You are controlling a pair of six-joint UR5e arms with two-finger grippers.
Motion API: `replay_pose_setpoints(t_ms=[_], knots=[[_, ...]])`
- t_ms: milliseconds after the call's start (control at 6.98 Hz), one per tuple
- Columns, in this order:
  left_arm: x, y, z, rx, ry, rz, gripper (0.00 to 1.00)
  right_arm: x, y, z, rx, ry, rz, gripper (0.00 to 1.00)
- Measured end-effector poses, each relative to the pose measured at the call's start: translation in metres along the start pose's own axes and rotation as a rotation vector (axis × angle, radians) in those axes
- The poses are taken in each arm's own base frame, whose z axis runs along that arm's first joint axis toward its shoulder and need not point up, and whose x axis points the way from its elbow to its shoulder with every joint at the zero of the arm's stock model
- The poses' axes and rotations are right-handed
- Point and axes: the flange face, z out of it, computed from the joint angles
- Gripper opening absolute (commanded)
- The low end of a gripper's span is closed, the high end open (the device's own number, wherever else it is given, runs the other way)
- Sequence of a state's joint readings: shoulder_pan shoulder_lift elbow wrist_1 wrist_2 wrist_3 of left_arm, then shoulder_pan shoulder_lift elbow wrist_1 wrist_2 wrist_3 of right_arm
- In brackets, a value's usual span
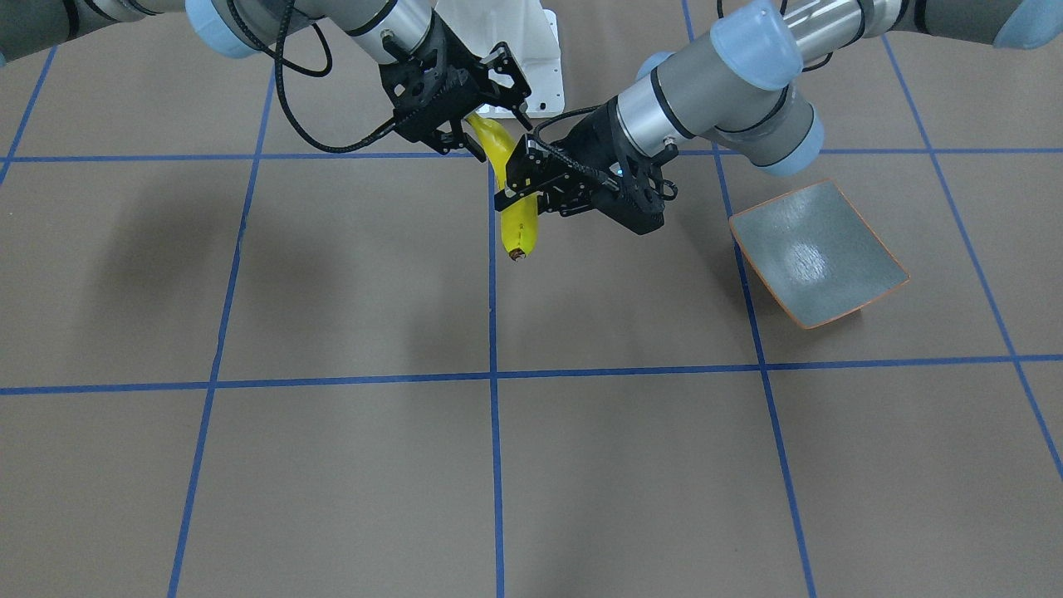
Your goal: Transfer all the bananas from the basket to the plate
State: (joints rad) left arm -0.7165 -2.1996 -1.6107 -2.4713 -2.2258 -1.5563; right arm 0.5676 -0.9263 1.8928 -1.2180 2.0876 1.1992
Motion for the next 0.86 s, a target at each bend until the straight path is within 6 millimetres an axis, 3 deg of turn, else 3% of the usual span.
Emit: replay_pose_setpoints(t_ms=[287, 573, 860], knots=[[-0.003, 0.000, 0.001, 0.000, -0.003, 0.005, 0.00, 0.001, -0.003, -0.004, 0.005, -0.001, 0.008, 0.99], [-0.009, -0.001, 0.001, -0.001, -0.009, 0.007, 0.00, 0.008, -0.018, -0.022, 0.020, -0.002, 0.019, 0.99], [-0.026, 0.000, -0.002, -0.003, -0.026, -0.002, 0.00, 0.038, -0.039, -0.055, -0.002, 0.003, 0.057, 0.99]])
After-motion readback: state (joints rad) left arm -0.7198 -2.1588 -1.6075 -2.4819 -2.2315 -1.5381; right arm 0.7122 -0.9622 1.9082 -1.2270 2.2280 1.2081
